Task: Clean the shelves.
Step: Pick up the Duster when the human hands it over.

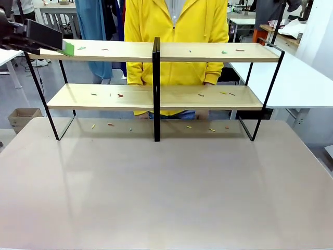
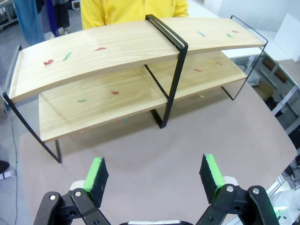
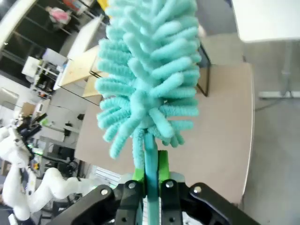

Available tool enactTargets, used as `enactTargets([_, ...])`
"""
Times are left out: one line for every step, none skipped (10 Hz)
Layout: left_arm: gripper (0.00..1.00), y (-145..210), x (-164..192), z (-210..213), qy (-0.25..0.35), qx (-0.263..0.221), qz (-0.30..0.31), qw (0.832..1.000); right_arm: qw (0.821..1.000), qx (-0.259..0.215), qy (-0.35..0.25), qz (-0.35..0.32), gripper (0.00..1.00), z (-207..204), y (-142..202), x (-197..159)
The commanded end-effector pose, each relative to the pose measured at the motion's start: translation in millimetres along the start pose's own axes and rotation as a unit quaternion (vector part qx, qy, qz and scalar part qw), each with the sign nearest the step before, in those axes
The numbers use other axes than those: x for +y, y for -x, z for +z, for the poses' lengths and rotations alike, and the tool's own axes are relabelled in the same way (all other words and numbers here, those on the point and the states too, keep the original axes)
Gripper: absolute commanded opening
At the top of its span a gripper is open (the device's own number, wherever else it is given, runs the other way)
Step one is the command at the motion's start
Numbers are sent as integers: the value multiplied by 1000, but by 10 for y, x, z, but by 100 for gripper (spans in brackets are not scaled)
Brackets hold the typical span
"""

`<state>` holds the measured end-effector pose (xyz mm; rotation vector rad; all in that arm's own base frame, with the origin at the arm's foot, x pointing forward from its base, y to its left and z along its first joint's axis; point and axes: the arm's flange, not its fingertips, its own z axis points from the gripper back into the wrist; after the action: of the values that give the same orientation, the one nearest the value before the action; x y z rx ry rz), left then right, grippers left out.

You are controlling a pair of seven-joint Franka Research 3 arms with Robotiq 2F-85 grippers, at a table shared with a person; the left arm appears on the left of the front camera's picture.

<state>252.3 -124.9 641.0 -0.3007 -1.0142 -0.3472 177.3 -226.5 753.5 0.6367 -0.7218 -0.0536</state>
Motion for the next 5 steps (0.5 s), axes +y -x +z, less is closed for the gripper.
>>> enactTargets([100, -4, 10, -1, -2, 0, 1, 1000, 1000, -9, -13, 10, 0, 7, -122, 168])
enactTargets([100, -4, 10, -1, -2, 0, 1, 1000, 1000, -9, -13, 10, 0, 7, -122, 168])
enactTargets([100, -4, 10, -1, -2, 0, 1, 1000, 1000, -9, -13, 10, 0, 7, -122, 168])
enactTargets([100, -4, 10, -1, -2, 0, 1, 1000, 1000, -9, -13, 10, 0, 7, -122, 168])
enactTargets([100, -4, 10, -1, -2, 0, 1, 1000, 1000, -9, -13, 10, 0, 7, -122, 168])
